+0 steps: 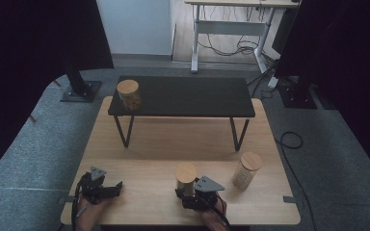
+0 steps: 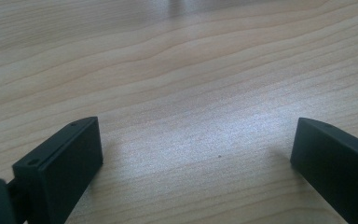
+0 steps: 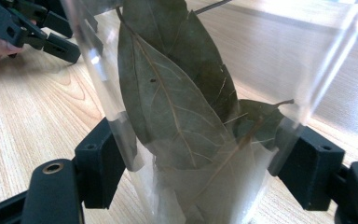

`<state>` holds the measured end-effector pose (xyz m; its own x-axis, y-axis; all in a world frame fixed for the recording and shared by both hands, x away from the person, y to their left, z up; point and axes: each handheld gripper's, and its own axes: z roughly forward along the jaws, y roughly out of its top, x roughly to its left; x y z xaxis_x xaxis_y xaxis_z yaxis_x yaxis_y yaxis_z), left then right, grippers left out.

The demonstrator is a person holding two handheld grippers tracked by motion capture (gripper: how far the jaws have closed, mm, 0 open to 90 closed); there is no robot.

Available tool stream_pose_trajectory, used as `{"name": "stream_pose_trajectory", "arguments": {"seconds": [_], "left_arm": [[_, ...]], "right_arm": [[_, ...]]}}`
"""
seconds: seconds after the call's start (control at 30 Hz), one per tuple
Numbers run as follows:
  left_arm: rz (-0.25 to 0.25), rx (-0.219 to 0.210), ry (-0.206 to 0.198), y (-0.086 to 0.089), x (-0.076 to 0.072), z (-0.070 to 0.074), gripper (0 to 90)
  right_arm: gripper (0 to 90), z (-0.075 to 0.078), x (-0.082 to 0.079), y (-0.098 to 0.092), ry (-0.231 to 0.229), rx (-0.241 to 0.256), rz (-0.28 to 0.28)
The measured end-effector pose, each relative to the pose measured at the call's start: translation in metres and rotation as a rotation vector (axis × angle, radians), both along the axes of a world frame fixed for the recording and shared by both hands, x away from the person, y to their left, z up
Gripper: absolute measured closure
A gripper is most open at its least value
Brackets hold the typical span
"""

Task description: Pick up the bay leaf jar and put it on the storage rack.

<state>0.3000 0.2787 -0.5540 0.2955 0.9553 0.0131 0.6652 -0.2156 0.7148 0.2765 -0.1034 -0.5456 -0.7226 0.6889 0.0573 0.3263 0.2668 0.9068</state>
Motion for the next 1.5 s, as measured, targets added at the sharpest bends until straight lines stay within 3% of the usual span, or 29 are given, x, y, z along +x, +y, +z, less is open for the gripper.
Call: {"name": "stream_pose_trajectory", "arguments": {"seconds": [0.17,0.8,1.5], "left_arm": [[0.0,0.0,0.0,0.0,0.0,0.0,1.8],[0.0,0.0,0.0,0.0,0.0,0.0,1.8],[0.0,0.0,0.0,0.0,0.0,0.0,1.8]], "right_arm": [[25.1,0.001,0.0,-0.002,0.021,0.033,-0.006],[25.3,0.017,-0.001,0.0,-0.03,-0.001,-0.013],[25.3,0.039,0.004,0.007,-0.043,-0.015,-0.015]]}}
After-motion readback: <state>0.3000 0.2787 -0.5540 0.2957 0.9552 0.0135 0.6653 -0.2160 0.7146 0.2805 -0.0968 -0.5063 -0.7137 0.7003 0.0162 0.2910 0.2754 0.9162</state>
